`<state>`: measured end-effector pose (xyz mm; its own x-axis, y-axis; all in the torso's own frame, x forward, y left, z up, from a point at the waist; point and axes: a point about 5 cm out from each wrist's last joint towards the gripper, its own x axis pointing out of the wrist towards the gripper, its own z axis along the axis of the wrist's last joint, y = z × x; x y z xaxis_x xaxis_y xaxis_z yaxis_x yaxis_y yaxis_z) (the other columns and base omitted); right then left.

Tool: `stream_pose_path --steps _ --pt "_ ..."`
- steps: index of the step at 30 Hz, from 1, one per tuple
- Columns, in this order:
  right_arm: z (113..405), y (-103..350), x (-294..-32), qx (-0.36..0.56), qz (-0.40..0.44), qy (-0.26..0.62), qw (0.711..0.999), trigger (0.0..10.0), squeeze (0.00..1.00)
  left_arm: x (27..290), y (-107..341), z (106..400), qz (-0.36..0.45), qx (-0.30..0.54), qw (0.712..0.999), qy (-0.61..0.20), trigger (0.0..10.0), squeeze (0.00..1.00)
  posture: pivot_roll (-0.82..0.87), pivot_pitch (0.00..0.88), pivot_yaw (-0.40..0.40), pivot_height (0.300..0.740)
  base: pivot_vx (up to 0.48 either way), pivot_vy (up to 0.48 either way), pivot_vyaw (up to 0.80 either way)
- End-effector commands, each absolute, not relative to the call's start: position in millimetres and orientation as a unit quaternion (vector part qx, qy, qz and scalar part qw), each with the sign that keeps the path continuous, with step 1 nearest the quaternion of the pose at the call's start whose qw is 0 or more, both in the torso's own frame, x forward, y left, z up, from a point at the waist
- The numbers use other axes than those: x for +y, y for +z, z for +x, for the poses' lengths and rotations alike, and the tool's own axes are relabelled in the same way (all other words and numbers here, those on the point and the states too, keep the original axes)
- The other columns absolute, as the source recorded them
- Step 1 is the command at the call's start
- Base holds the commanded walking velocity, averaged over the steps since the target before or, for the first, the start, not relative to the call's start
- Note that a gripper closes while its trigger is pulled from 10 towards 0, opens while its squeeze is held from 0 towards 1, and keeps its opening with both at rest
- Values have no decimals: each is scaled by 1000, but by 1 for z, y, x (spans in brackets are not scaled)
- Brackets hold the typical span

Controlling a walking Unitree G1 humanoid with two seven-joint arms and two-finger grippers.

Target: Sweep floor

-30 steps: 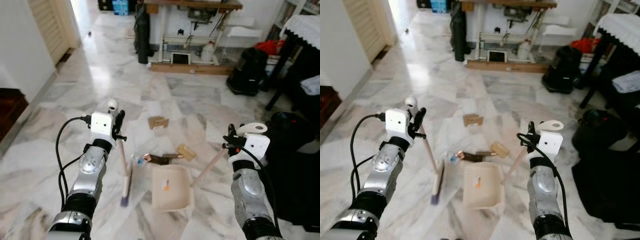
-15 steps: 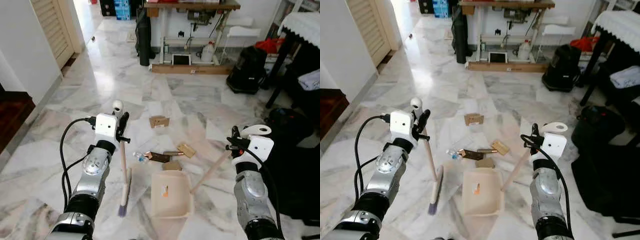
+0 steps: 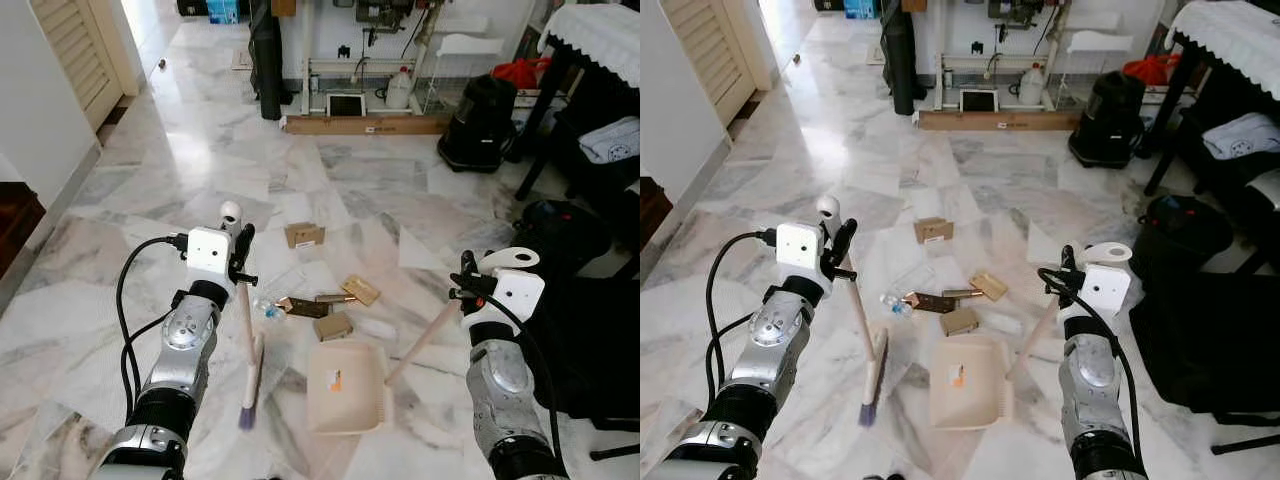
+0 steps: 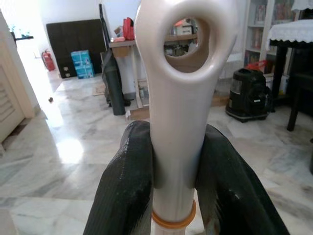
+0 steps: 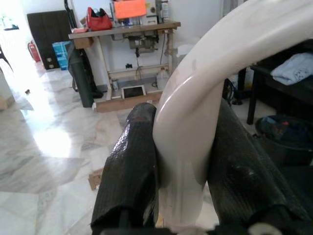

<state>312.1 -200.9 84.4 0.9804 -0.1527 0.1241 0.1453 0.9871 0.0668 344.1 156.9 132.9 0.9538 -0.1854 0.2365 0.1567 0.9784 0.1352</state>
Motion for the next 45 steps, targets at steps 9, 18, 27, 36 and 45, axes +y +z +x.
stream_pose_path --steps 9,18,27,36,45 --pt "315 94 -199 -86 33 -71 993 10000 0 160 141 343 63 -145 984 -81 10000 0 129 59 -33 740 316 0 0" --pt "316 94 -199 -86 31 -69 993 10000 0 159 140 343 62 -144 984 -82 10000 0 128 65 -35 740 328 0 0" --pt "316 94 -196 -85 31 -63 994 10000 0 161 140 342 63 -143 985 -79 10000 0 131 66 -37 740 334 0 0" --pt "316 94 -197 -85 31 -65 994 10000 0 161 140 342 63 -143 985 -78 10000 0 129 66 -37 740 334 0 0" --pt "316 94 -196 -85 29 -60 994 10000 0 159 139 341 62 -141 985 -81 10000 0 128 72 -35 740 333 0 0"
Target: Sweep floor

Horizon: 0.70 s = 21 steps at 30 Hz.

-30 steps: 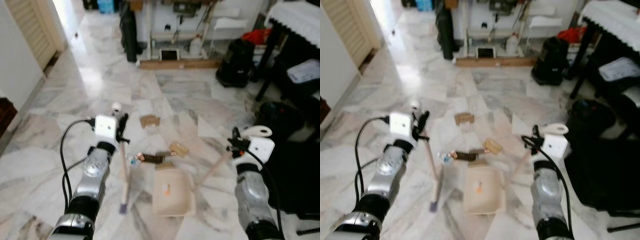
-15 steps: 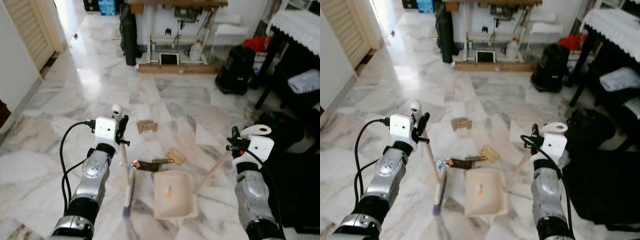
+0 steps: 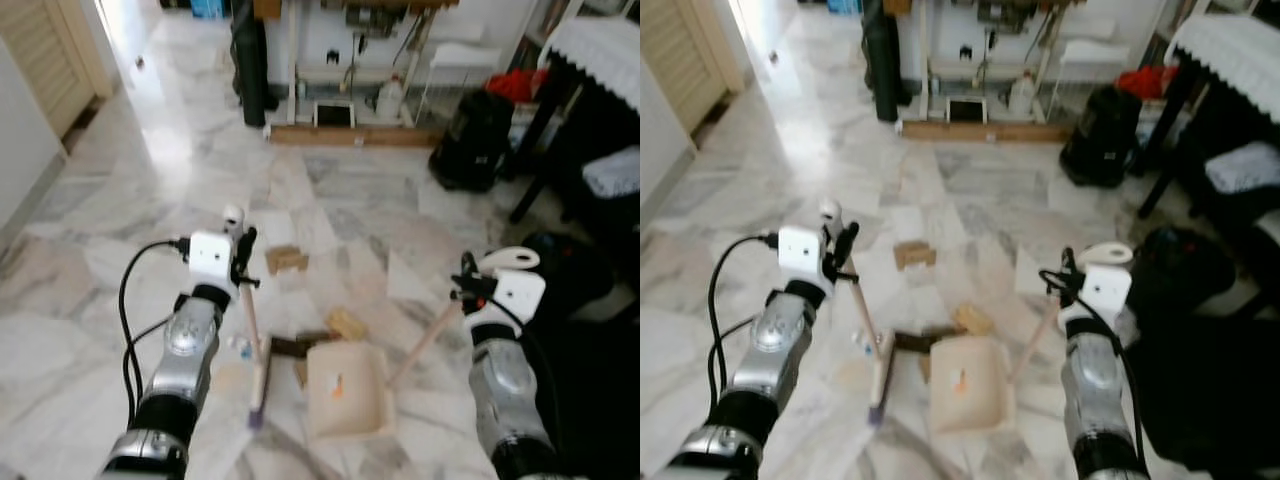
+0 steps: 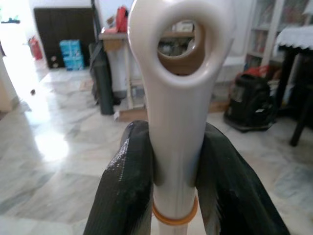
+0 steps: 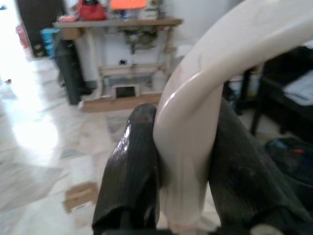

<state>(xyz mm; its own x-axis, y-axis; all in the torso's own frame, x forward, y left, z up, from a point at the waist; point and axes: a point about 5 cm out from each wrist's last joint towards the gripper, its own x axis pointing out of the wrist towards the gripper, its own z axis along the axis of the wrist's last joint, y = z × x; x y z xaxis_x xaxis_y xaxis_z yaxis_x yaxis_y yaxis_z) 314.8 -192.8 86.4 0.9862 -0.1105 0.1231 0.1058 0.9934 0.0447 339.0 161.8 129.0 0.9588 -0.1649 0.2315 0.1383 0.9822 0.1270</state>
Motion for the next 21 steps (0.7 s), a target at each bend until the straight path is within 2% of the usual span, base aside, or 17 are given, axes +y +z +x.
stream_pose_path --steps 1,21 --pt "316 94 -196 -85 29 -61 994 10000 0 158 139 342 62 -141 985 -81 10000 0 127 72 -38 740 334 0 0" --pt "315 97 -197 -92 29 -58 994 10000 0 158 141 342 61 -144 984 -82 10000 0 125 80 -38 740 333 0 0"
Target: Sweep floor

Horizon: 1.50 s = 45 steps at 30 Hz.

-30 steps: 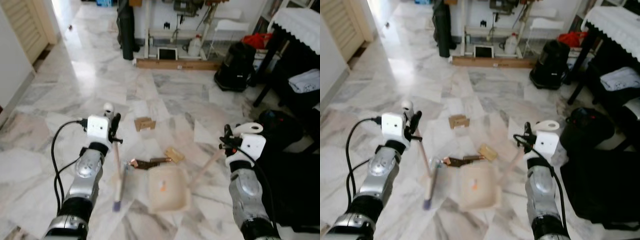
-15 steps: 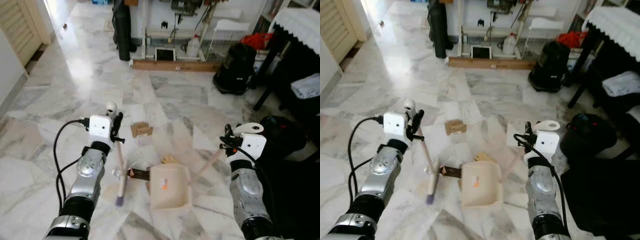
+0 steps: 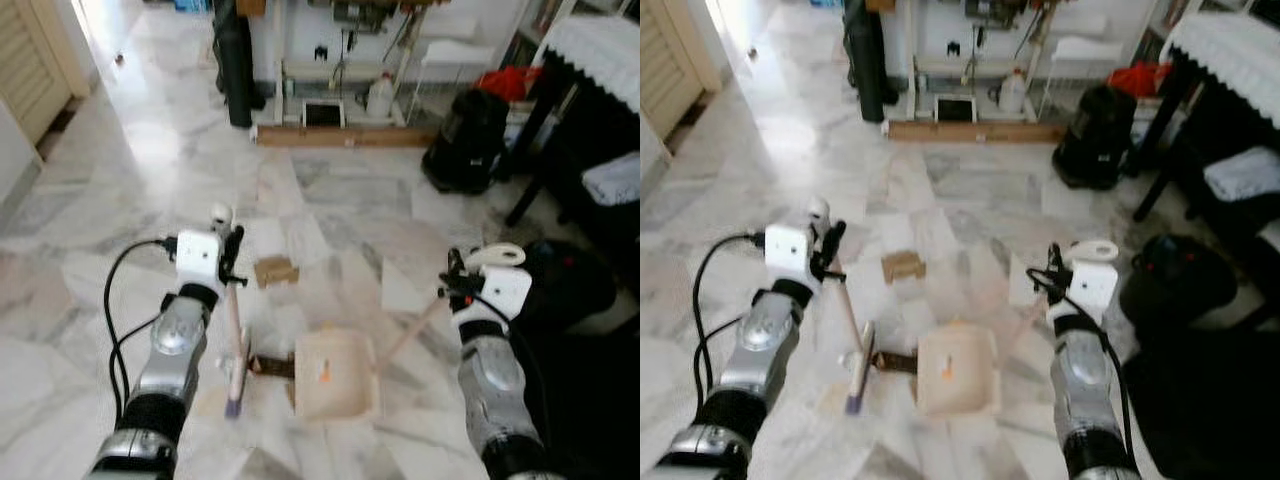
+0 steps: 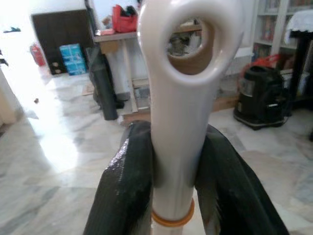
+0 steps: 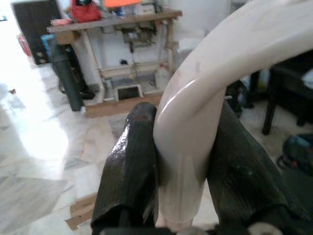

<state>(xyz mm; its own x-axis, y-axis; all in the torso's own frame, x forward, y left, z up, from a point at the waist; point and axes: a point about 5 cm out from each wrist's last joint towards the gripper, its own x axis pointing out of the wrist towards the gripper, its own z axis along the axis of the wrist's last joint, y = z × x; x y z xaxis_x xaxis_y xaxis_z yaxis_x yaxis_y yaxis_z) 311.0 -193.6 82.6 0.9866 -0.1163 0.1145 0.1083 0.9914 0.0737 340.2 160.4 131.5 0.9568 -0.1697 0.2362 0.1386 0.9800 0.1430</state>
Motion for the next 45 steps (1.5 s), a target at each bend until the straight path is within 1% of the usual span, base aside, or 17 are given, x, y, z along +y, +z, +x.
stream_pose_path --steps 1,4,15,18,27,32,34,42,45 --pt "315 97 -197 -92 29 -58 994 10000 0 158 141 342 61 -144 984 -82 10000 0 125 80 -38 740 330 0 0" --pt "315 97 -198 -91 28 -59 994 10000 0 158 141 342 59 -145 984 -82 10000 0 124 80 -38 740 328 0 0" --pt "311 98 -200 -95 20 -63 993 10000 0 159 140 341 58 -147 984 -82 10000 0 118 70 -41 740 0 0 0" --pt "306 96 -203 -95 15 -67 993 10000 0 158 139 340 58 -145 984 -83 10000 0 113 66 -40 740 0 0 0" --pt "285 94 -224 -96 -9 -111 989 10000 0 157 138 339 59 -144 984 -90 10000 0 107 45 -44 740 0 0 0" --pt "278 92 -227 -90 -14 -120 989 10000 0 157 137 338 58 -143 984 -93 10000 0 110 38 -49 740 0 0 0" --pt "277 92 -228 -89 -15 -121 989 10000 0 157 137 338 58 -143 984 -93 10000 0 110 38 -49 740 0 0 0" --pt "253 86 -235 -56 -33 -143 988 10000 0 154 137 339 56 -143 984 -93 10000 0 102 55 -55 740 0 0 0" --pt "243 81 -242 -42 -40 -161 985 10000 0 154 136 339 54 -141 984 -93 10000 0 92 63 -55 740 0 0 0"
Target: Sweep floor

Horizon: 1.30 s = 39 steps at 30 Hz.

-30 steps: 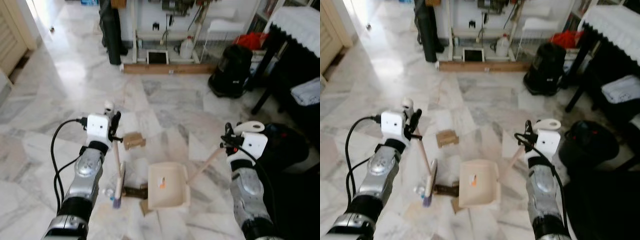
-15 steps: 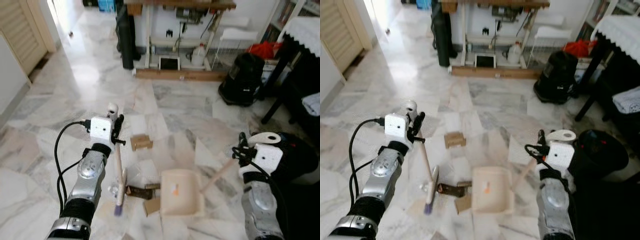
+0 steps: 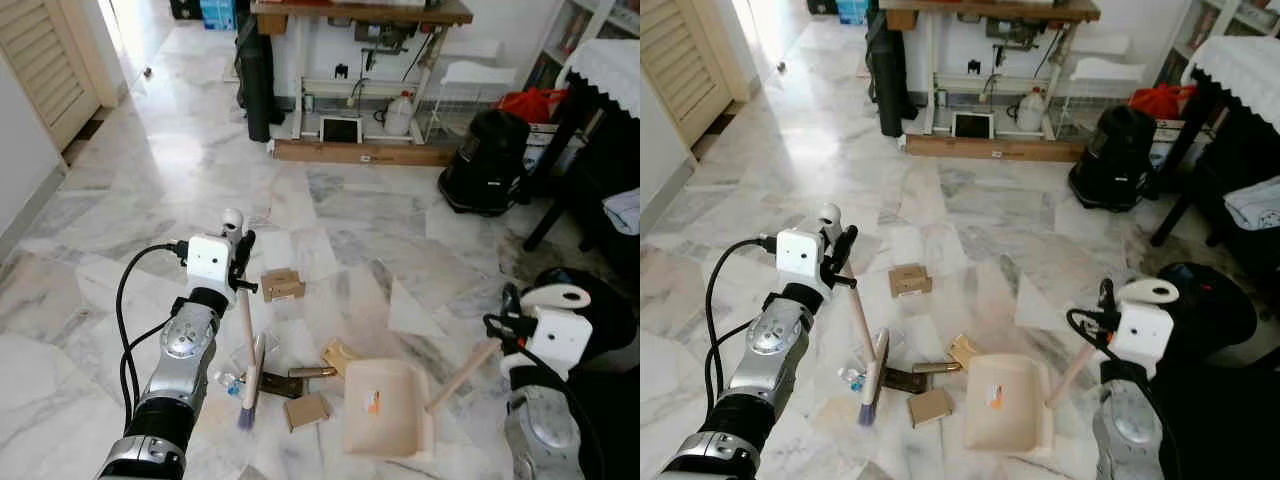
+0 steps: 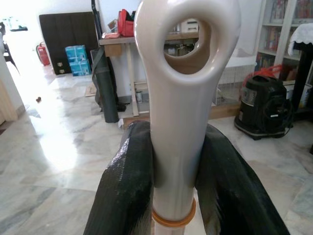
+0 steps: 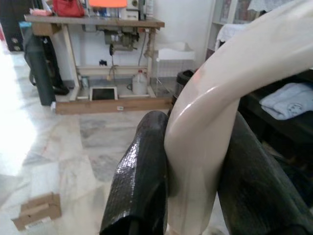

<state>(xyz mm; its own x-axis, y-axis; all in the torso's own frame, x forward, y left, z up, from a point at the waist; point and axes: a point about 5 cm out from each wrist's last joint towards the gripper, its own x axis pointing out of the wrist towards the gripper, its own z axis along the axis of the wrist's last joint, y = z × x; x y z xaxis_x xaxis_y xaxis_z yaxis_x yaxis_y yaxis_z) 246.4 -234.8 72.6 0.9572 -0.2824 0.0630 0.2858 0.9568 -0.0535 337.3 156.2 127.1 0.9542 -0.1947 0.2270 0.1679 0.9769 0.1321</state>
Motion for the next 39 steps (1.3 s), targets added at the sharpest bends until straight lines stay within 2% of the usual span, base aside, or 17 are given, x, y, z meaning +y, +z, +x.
stream_pose_path --steps 1,9,27,39 --pt "243 81 -242 -42 -40 -161 985 10000 0 154 136 339 54 -141 984 -93 10000 0 92 63 -55 740 0 0 0" --pt "235 72 -258 -3 -79 -220 972 10000 0 154 135 339 53 -139 985 -93 10000 0 99 77 -59 740 0 0 0" --pt "231 48 -252 83 -85 -227 967 10000 0 156 135 338 53 -138 985 -89 10000 0 105 88 -69 740 0 0 0" --pt "244 48 -246 79 -71 -219 970 10000 0 156 133 336 53 -132 985 -95 10000 0 114 88 -67 740 0 0 0"
